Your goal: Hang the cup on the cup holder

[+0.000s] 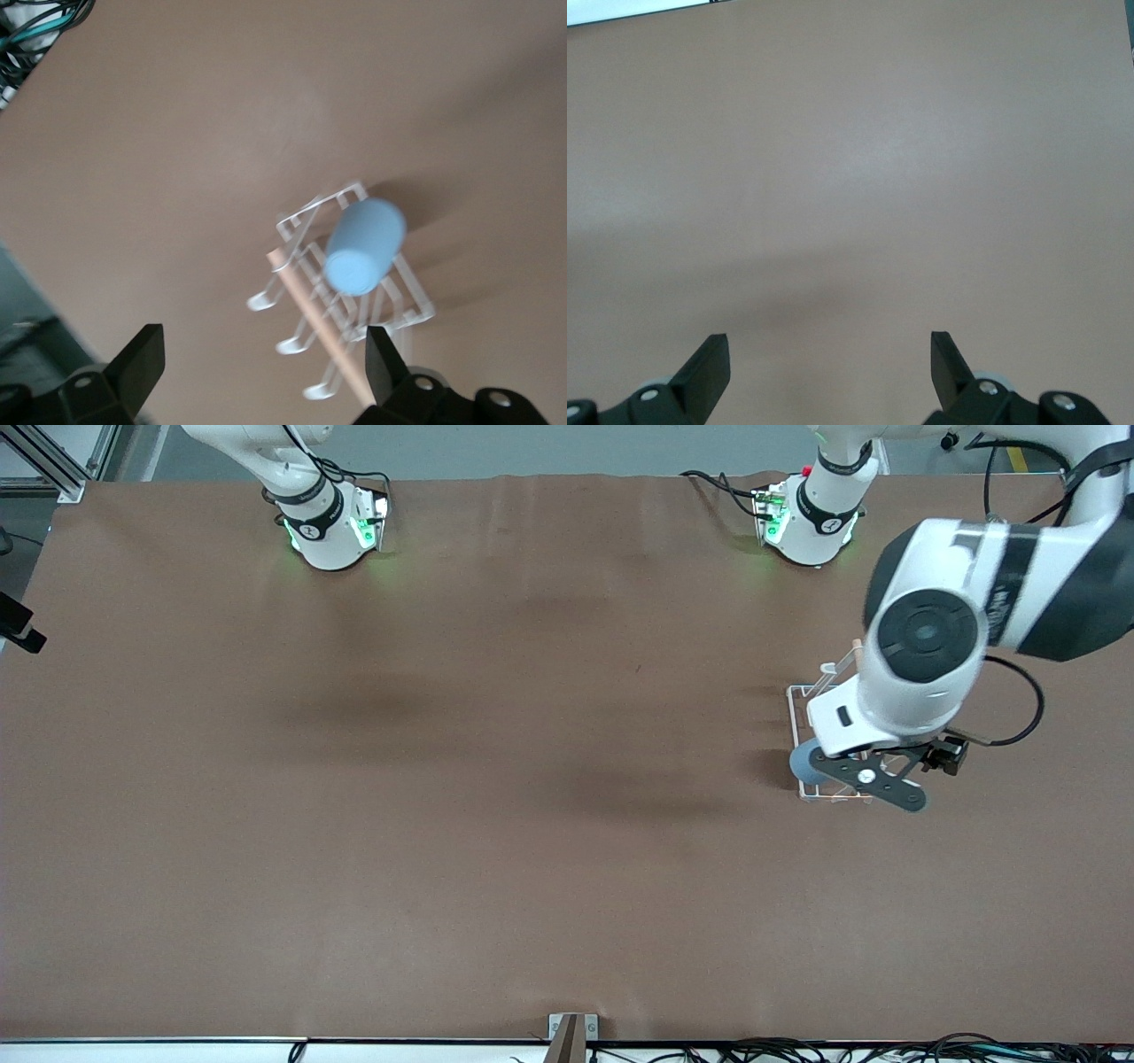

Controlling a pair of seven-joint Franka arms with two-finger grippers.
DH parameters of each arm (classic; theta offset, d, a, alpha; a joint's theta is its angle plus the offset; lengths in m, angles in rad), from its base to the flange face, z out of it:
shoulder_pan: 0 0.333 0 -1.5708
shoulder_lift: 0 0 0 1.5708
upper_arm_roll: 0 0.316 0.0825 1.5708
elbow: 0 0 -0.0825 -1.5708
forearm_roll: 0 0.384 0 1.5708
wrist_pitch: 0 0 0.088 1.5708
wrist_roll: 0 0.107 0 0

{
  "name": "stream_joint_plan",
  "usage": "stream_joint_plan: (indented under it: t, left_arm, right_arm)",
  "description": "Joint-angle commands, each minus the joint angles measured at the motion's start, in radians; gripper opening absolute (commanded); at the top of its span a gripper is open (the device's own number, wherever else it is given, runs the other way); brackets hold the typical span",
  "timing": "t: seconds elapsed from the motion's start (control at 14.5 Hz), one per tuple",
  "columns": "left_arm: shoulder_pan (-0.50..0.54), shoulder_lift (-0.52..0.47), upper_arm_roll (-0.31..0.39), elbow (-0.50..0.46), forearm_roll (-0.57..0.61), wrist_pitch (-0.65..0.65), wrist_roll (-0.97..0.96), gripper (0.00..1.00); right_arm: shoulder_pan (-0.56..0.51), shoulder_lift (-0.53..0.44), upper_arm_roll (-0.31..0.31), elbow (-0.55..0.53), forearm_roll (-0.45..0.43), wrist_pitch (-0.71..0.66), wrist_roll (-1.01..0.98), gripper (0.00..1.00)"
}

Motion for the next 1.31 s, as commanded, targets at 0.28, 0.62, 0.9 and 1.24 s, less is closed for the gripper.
stream_joint_plan:
  t: [0.28,0.62,0.9,1.24]
  left_arm:
    - [-0.052,-0.21,0.24,-0.006,-0.336,0.042,-0.059,1.0]
    - [-0.055,-0.32,0.305,-0.025,-0.416,0.016,-0.094,1.0]
    - [-0.066,-0.393,0.337,-0.101,-0.429,0.01,-0.084,1.0]
    - [-0.084,-0.429,0.342,-0.146,-0.427,-0.022,-0.076,1.0]
  right_arm:
    - [-0.011,0.004,0.011,0.013,-0.002,-0.012,0.012,1.0]
    - [-0.011,0.003,0.011,0.013,-0.002,-0.012,0.012,1.0]
    - [-0.011,0.003,0.011,0.013,-0.002,-0.012,0.012,1.0]
    - [-0.012,0.004,0.009,0.013,-0.002,-0.012,0.007,1.0]
